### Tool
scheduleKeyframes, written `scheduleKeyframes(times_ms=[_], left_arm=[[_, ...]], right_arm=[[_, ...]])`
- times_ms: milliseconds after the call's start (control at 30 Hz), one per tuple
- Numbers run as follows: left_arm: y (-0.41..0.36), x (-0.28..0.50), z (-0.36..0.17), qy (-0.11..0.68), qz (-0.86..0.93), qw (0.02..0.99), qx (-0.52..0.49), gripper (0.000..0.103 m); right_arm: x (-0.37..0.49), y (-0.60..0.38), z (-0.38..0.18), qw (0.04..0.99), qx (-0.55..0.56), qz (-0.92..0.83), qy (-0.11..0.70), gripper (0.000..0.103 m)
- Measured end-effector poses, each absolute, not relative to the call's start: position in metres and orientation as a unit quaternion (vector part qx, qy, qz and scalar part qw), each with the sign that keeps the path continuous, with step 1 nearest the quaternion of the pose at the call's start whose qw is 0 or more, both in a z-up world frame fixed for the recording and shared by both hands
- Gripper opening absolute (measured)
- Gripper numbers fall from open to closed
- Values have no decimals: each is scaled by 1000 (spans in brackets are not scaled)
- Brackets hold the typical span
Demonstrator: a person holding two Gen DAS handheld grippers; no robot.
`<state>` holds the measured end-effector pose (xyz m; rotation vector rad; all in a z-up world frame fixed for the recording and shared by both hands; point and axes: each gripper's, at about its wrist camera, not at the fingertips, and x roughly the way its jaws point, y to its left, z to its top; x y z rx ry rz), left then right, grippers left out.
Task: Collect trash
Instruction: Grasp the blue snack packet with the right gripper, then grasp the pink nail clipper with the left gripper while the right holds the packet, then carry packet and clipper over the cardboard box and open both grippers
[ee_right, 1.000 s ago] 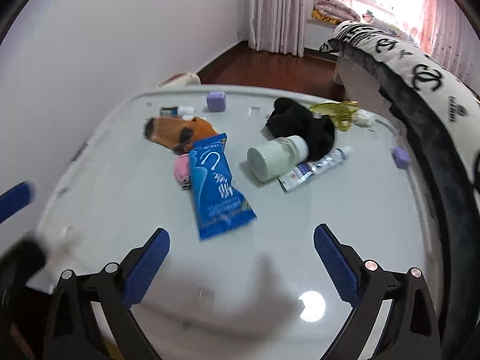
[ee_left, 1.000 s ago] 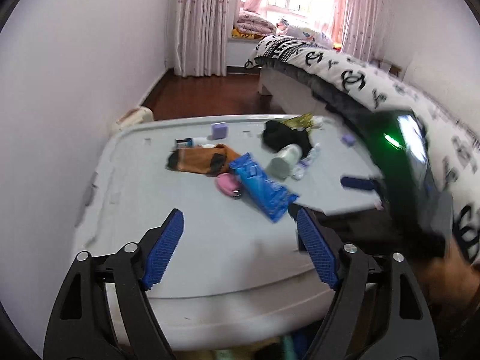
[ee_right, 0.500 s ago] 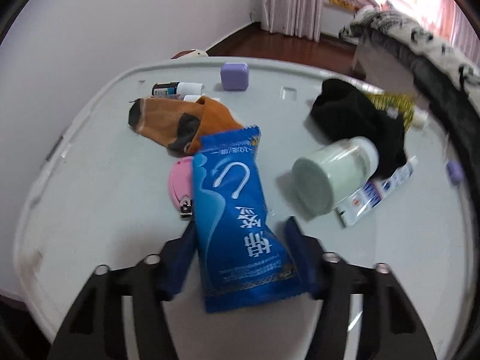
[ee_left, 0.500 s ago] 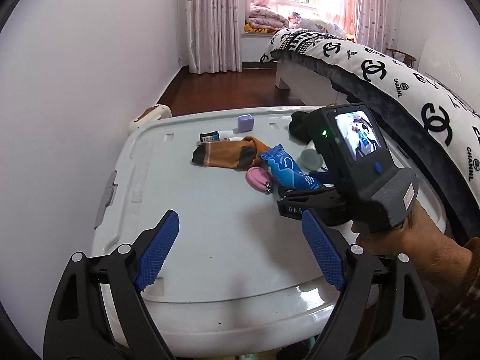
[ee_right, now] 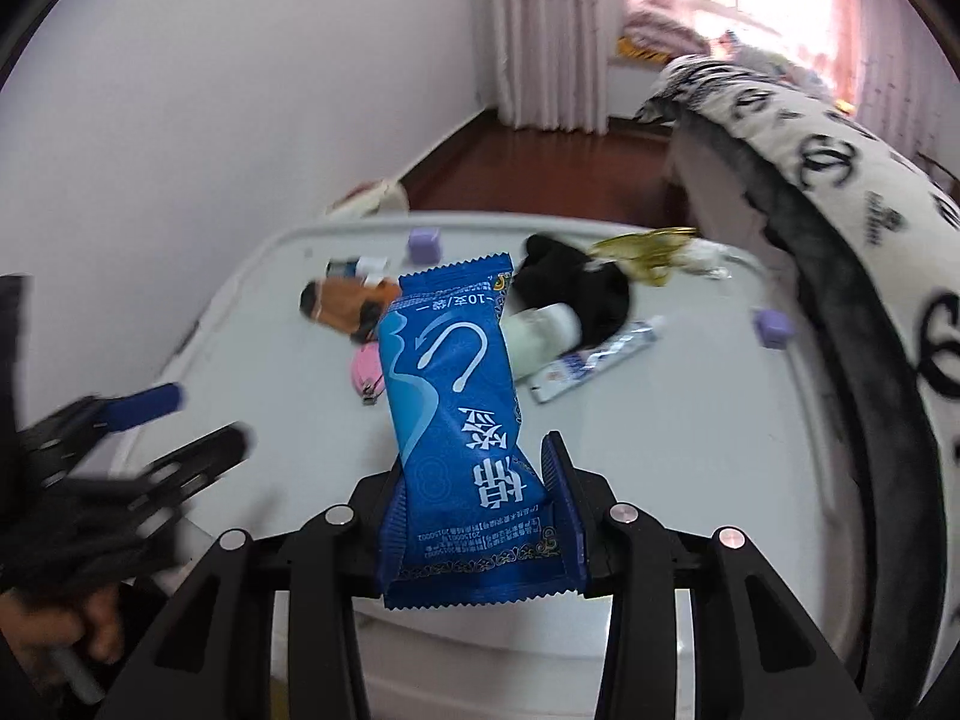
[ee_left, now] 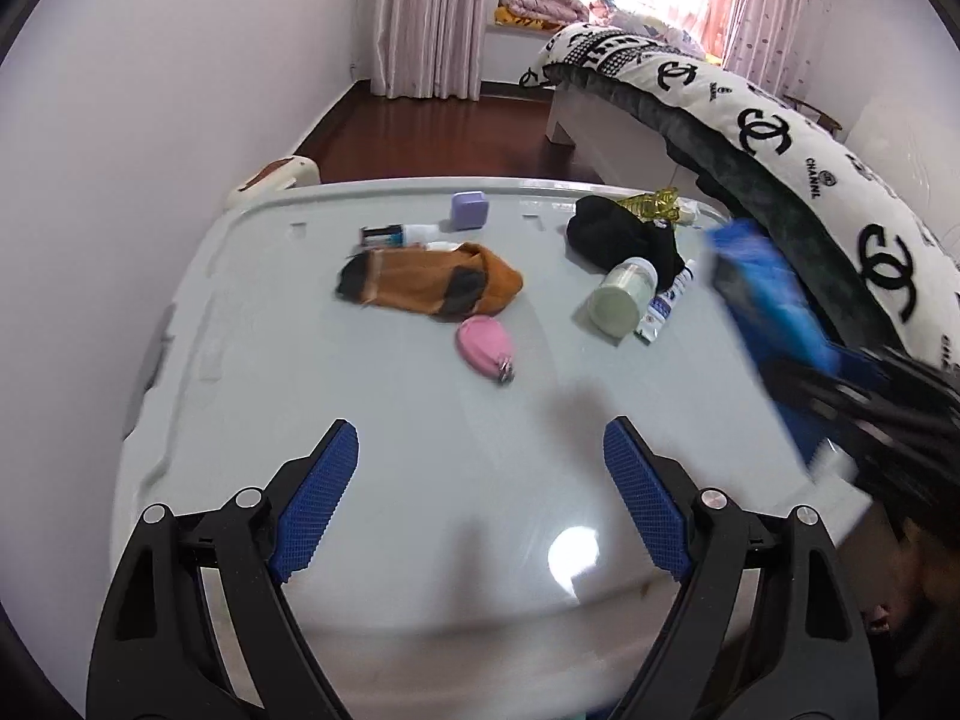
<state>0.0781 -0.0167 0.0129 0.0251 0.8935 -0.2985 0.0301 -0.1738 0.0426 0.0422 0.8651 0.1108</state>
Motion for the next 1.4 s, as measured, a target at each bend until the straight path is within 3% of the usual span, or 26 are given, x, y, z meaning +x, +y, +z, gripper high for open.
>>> scheduleKeyframes(times_ms=[200,333,467,533,833,1133,1400], left_arm=[[-60,133,-21,452,-126,882,37,81],[-70,158,-45,476,-115,871,37,61],[-68,165,-57,477,-96,873,24,49],[-68,168,-58,474,-88,876,26,33],[-50,147,-46,475,-82,876,17,33],[-33,37,-8,460,-139,875,58,33],[-16,-68,-31,512,-196,835,50,33]], right_arm=[[20,-185,42,913,17,53,404,41],[13,-191,42,913,18,56,403,41],[9,-199,48,916,26,56,397,41],[7,-199,50,916,29,58,395,42],[8,-189,47,916,18,68,395,42],[-22,-165,53,914,-7,88,397,42],[-126,-142,-13,854,14,109,508,42]])
